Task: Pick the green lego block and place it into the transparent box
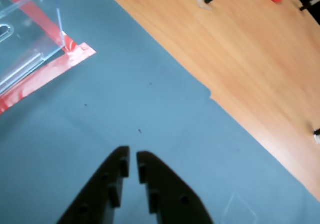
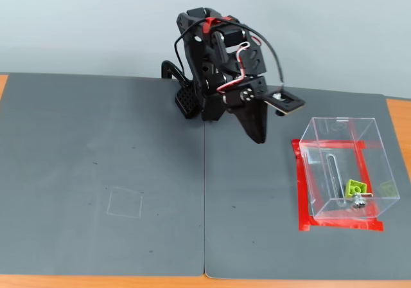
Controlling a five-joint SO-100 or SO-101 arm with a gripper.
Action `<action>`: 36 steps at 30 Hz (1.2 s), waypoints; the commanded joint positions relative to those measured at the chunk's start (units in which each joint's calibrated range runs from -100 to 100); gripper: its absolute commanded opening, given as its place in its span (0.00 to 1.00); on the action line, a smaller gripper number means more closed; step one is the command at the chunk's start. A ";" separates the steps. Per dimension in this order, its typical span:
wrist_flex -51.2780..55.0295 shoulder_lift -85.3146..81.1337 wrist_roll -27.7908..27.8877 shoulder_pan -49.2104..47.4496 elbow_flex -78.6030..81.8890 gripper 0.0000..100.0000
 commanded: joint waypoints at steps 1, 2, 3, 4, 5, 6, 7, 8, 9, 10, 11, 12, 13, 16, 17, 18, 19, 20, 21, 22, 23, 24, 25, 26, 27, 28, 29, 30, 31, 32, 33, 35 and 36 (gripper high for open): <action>-0.73 -8.20 -0.10 4.82 5.89 0.02; -0.73 -10.07 -0.15 5.94 7.79 0.02; -0.73 -12.10 -0.20 7.06 9.51 0.02; -0.73 -14.05 -0.41 7.95 10.96 0.02; -0.73 -16.17 -1.03 8.77 12.41 0.02; -0.73 -18.29 -1.76 9.67 14.03 0.02; -0.73 -20.50 -2.49 10.64 15.57 0.02; -0.73 -22.87 -3.27 11.53 17.38 0.02; -0.73 -24.91 -3.90 12.20 19.01 0.02; -0.73 -27.11 -4.47 12.72 20.91 0.02; -0.73 -29.48 -4.94 13.25 22.99 0.02; -0.82 -30.16 -5.25 13.84 24.53 0.02; -0.99 -30.42 -5.51 14.37 26.34 0.02; -4.20 -29.48 -6.14 15.11 31.49 0.02; -6.02 -29.48 -6.45 15.19 33.57 0.02; -8.11 -29.48 -6.92 15.19 35.65 0.02; -10.19 -29.48 -7.60 15.26 38.19 0.02; -12.36 -29.74 -8.38 15.48 40.54 0.02; -14.36 -29.82 -9.42 15.93 42.98 0.02; -16.01 -29.91 -10.52 16.38 45.15 0.02; -17.66 -29.91 -11.45 16.83 47.05 0.02; -18.61 -29.74 -11.82 17.50 47.96 0.02; -19.04 -29.48 -11.92 18.32 48.05 0.02; -19.04 -29.82 -11.82 19.51 47.96 0.02; -19.13 -29.82 -11.82 20.78 47.96 0.02; -19.04 -29.82 -11.87 21.97 47.96 0.02; -18.87 -29.65 -11.87 23.02 47.96 0.02; -18.61 -29.40 -11.87 23.77 47.96 0.02; -17.92 -29.40 -11.87 24.29 47.96 0.02; -17.13 -29.40 -11.87 24.59 47.96 0.02; -16.35 -29.48 -11.87 24.51 47.96 0.02; -14.53 -29.40 -11.87 24.29 47.96 0.02; -13.23 -29.48 -11.87 24.06 47.96 0.02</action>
